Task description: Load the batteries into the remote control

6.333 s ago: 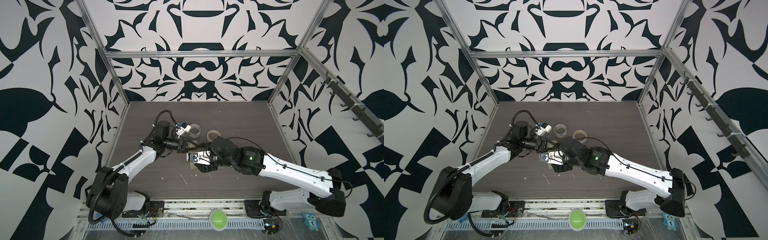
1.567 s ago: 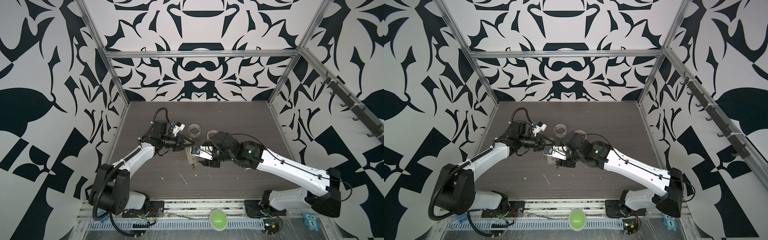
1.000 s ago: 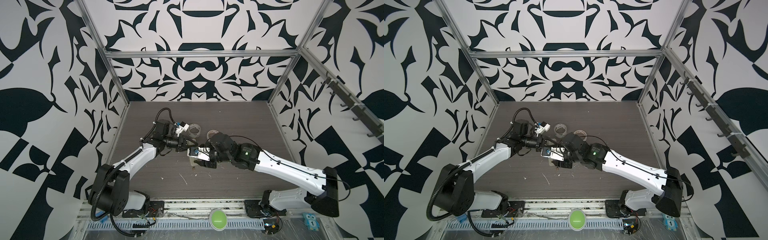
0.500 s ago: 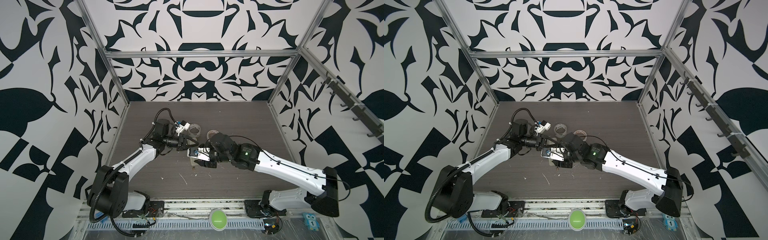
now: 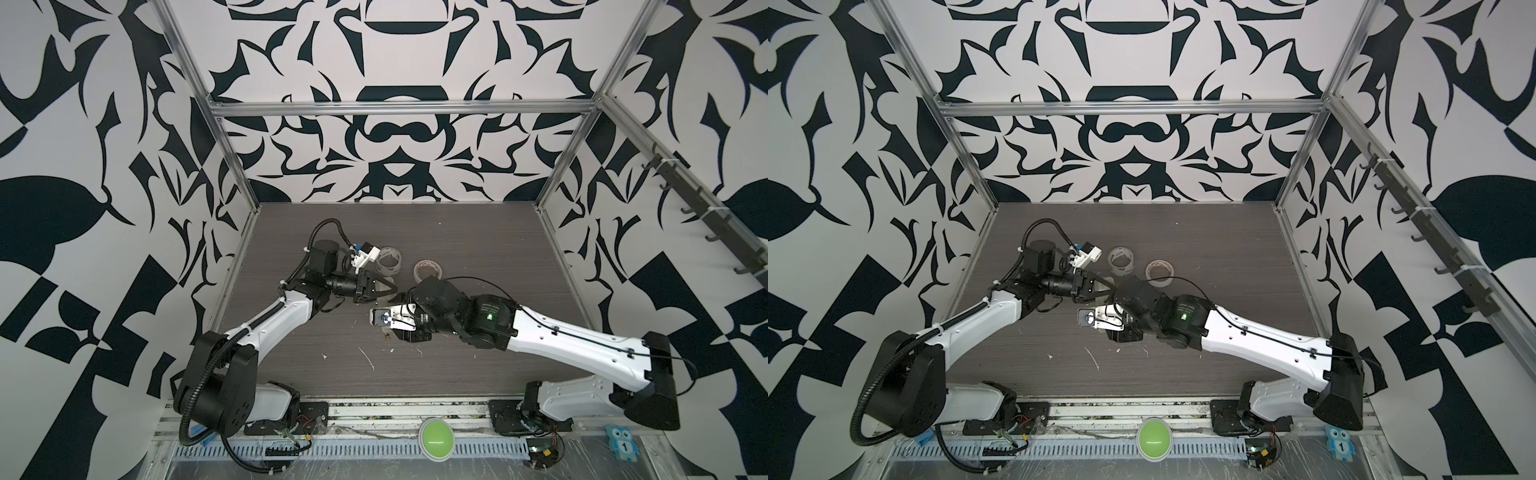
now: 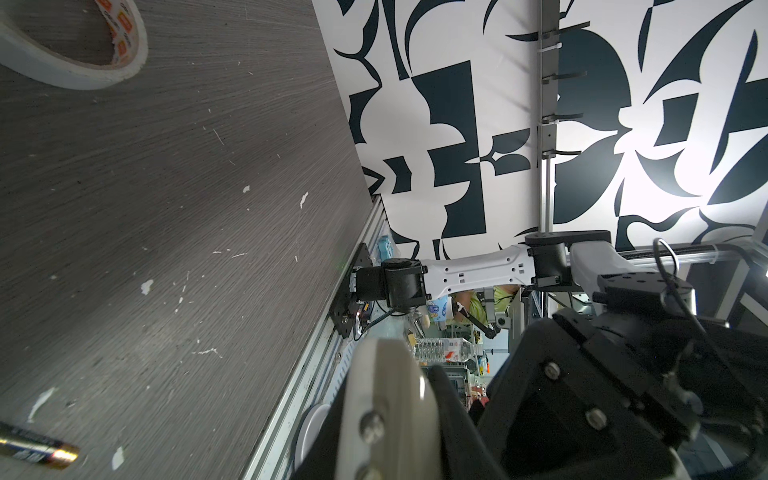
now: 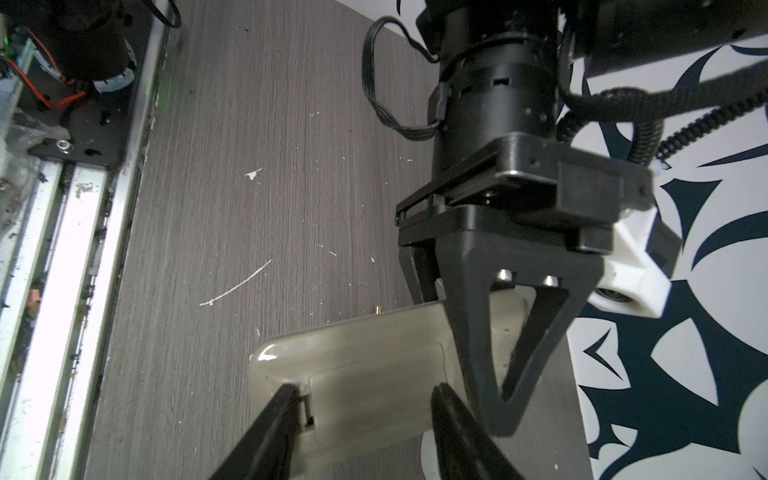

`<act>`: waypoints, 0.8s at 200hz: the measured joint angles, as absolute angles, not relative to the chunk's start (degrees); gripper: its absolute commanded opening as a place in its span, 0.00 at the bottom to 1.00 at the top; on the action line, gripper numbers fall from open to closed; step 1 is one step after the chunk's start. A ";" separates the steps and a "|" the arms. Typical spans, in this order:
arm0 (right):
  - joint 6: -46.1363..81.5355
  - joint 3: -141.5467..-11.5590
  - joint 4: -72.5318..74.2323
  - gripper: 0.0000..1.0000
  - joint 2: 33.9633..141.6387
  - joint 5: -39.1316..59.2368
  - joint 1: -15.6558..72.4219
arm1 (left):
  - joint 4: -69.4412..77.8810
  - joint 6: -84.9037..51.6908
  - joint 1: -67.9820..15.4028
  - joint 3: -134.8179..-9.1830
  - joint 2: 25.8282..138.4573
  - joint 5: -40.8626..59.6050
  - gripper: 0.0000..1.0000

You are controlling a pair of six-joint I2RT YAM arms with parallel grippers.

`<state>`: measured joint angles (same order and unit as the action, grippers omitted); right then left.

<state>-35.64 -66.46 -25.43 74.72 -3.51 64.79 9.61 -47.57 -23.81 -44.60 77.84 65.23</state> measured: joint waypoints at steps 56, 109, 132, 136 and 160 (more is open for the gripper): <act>-38.02 -65.10 -23.68 0.51 74.28 -8.38 66.37 | 10.48 -47.57 -23.75 -44.60 77.84 64.05 0.00; -39.29 -64.36 -22.41 0.49 74.17 -11.11 67.09 | 11.35 -47.66 -23.59 -44.60 77.84 63.11 0.00; -39.55 -64.07 -22.02 0.48 74.00 -11.62 67.29 | 11.42 -47.83 -23.57 -44.60 77.84 63.00 0.00; -39.62 -63.99 -21.93 0.48 73.89 -11.64 67.29 | 11.44 -47.88 -23.59 -44.60 77.84 63.00 0.00; -39.90 -63.55 -21.47 0.48 73.45 -11.77 67.35 | 11.55 -48.07 -23.59 -44.60 77.84 63.00 0.00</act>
